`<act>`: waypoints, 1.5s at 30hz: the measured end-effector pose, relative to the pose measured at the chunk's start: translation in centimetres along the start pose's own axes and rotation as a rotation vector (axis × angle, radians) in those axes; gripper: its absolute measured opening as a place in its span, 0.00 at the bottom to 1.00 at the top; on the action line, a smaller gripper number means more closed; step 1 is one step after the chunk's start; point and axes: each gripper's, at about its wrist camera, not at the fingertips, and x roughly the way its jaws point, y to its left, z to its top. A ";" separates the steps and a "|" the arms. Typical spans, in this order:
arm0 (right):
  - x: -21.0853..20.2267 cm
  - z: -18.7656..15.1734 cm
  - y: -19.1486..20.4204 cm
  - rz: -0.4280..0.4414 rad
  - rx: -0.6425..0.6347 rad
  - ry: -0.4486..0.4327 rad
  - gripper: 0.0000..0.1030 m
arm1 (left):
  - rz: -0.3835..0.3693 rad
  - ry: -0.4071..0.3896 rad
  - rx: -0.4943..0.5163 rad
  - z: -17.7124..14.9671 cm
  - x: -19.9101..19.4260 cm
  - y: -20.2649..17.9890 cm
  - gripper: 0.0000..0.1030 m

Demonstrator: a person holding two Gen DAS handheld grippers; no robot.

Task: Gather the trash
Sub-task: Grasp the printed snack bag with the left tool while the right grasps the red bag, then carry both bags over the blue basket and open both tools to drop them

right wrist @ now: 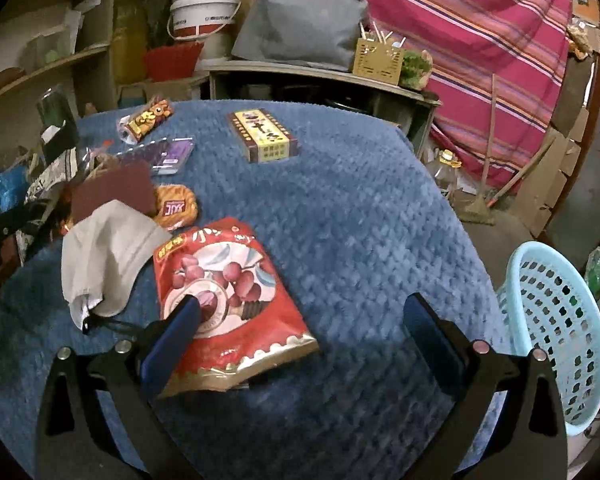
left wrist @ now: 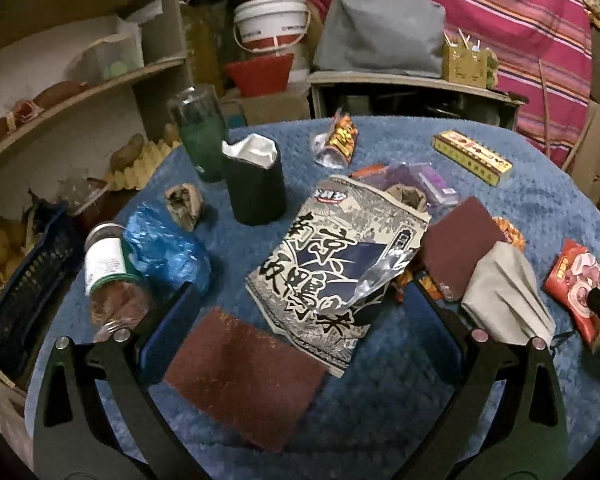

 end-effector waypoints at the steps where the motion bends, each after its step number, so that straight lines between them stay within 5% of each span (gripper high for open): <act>1: 0.0 -0.1 0.0 0.003 0.000 -0.001 0.96 | -0.007 0.010 0.003 0.0 0.3 -0.1 0.93; 3: 0.0 -0.1 0.1 0.015 -0.004 0.000 0.95 | -0.028 0.022 0.013 0.0 0.7 -0.4 0.81; 6: 0.0 -0.3 0.4 0.041 -0.017 0.003 0.81 | -0.083 0.024 0.037 -0.1 0.8 -1.1 0.67; 9: -0.1 -0.4 0.5 0.074 -0.021 0.007 0.71 | -0.115 0.025 0.061 -0.3 0.7 -1.7 0.39; 12: -0.1 -0.4 0.3 0.107 -0.010 0.012 0.49 | -0.142 0.025 0.062 -0.3 0.7 -1.9 0.13; 15: -0.1 -0.5 0.1 0.134 0.006 0.018 0.39 | -0.152 0.036 0.027 -0.1 0.9 -1.5 0.07; 21: -1.1 -0.1 -1.3 0.220 0.061 -0.005 0.16 | -0.148 0.014 -0.022 1.0 -1.1 -0.8 0.01; 30: -4.4 0.5 -5.3 0.232 0.103 -0.109 0.13 | -0.167 -0.076 0.021 3.4 -6.9 -4.2 0.00; 36: -6.8 0.7 -11.7 0.166 0.158 -0.168 0.13 | -0.257 -0.101 0.044 4.6 -9.1 -9.0 0.00; 45: -9.0 -1.2 -22.5 0.003 0.228 -0.173 0.13 | -0.414 -0.140 0.173 4.9 -11.7 -21.6 0.00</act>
